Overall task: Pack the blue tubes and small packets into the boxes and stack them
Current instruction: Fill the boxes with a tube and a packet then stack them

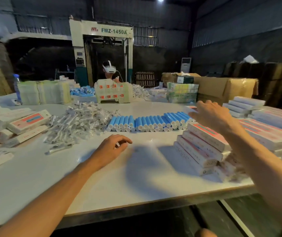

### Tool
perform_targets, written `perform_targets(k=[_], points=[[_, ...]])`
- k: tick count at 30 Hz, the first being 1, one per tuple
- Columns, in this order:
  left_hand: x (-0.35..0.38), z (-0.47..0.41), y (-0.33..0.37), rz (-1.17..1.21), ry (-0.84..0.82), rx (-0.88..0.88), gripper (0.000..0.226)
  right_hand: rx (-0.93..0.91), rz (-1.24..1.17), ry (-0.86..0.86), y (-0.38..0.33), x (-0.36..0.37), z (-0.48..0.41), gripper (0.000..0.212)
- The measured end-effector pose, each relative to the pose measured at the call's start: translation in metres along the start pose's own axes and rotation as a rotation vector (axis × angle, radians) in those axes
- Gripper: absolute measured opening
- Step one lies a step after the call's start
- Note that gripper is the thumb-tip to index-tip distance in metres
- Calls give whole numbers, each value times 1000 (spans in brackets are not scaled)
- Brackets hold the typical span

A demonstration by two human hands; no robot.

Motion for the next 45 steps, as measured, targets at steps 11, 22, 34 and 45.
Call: perform_targets(k=[11,22,34,45], points=[[3,2,3,-28,-38,32,27,54,273,-92,30,16,31,42],[-9,1,8,-120,31,42,24,-272,-335,207,-173,-9,-4,26],[-69,3,-19,-327,243,-429,9,-224,-1148,-57,-292,113,-12,45],[-270,124,-85,-947,239,-1146,87,-297,-1309,-175,-307,135,-19,43]])
Point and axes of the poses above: each hand's wrist, its own z-axis away from the middle knuckle, its own x-axis out of the palm, y = z × x, the point moved 8 cm from there along -z, towards the middle knuckle, and after that the axes turned 12 degrees about z, right-handed, at the moved point
